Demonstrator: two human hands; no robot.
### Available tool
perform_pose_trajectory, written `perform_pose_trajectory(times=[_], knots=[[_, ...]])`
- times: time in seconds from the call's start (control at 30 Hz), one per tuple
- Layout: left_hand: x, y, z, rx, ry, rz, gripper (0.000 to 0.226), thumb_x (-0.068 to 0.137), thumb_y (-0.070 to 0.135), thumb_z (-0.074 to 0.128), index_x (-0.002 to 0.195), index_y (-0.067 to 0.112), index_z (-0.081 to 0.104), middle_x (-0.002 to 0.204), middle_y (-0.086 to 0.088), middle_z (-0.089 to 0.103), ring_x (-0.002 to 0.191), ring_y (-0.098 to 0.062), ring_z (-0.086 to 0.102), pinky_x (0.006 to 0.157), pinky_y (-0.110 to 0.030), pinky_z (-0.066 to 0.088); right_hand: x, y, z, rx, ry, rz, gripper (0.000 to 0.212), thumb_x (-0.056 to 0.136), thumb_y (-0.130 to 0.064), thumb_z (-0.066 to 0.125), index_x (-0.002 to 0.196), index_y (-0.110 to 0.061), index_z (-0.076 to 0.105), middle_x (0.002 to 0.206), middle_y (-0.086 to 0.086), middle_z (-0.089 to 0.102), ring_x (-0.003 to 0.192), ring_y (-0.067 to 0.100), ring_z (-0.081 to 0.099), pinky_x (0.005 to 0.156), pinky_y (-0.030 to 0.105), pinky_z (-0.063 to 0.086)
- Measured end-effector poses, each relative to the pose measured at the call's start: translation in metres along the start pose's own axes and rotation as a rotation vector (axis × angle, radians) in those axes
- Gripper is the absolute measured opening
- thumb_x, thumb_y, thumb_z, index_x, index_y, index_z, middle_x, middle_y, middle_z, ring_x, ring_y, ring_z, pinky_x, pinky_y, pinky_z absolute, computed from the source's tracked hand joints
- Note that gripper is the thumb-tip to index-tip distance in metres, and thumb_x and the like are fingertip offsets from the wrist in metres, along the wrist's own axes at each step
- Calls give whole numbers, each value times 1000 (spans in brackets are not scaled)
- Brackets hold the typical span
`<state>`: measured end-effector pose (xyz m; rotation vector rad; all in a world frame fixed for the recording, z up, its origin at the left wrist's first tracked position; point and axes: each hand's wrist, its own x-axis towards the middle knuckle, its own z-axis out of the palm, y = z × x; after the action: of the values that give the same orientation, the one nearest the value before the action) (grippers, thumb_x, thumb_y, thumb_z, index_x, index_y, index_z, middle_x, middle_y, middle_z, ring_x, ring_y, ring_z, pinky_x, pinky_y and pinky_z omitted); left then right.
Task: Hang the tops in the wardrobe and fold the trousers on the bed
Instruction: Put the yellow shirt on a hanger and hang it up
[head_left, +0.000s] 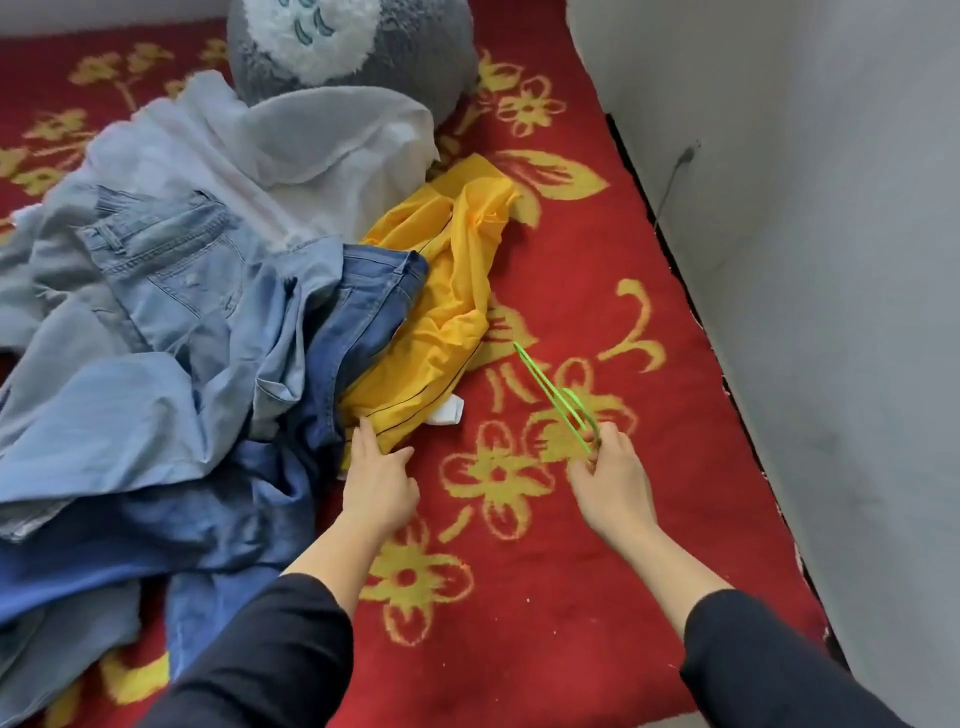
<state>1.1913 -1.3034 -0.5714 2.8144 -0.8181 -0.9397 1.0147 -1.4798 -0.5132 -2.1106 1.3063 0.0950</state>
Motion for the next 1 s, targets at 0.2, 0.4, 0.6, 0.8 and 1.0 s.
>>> perform_pose_trajectory(times=[0.2,0.4,0.6,0.8,1.0], knots=[[45,-13,8,-62,36,49,39,90,19,49,128,9,52,139,-11,44,125,-27,44,99,-37,40,11,31,25,104,-38,60,9,89,-12,53,95,-18,49,85,-3,48,76,20,51,66,34,38],[24,15,-73,-1029,-107,-94,25,92,5,49,77,10,69,70,2,64,67,-12,59,62,-22,43,9,1,17,179,-95,77,9,86,-12,53,91,-20,53,79,-3,49,74,20,50,61,31,36],[-21,25,-168,-1220,-471,75,19,87,10,52,71,12,62,69,0,64,67,-16,60,59,-26,46,-1,-80,-19,481,-224,-78,77,76,-10,74,130,-47,32,94,-24,53,76,-3,55,63,9,42],[-71,46,-233,-1247,-702,241,25,78,21,66,96,4,60,97,-16,53,90,-30,56,73,-31,44,-15,-146,-47,531,-354,-286,67,77,-24,74,134,-45,47,114,-14,66,101,3,62,80,22,51],[-116,25,-281,-1179,-279,345,47,63,7,73,107,18,61,93,-8,66,79,-17,65,59,-24,52,-27,-178,-99,439,-272,-357,8,81,-10,60,80,-11,67,76,-4,65,72,12,56,72,43,51]])
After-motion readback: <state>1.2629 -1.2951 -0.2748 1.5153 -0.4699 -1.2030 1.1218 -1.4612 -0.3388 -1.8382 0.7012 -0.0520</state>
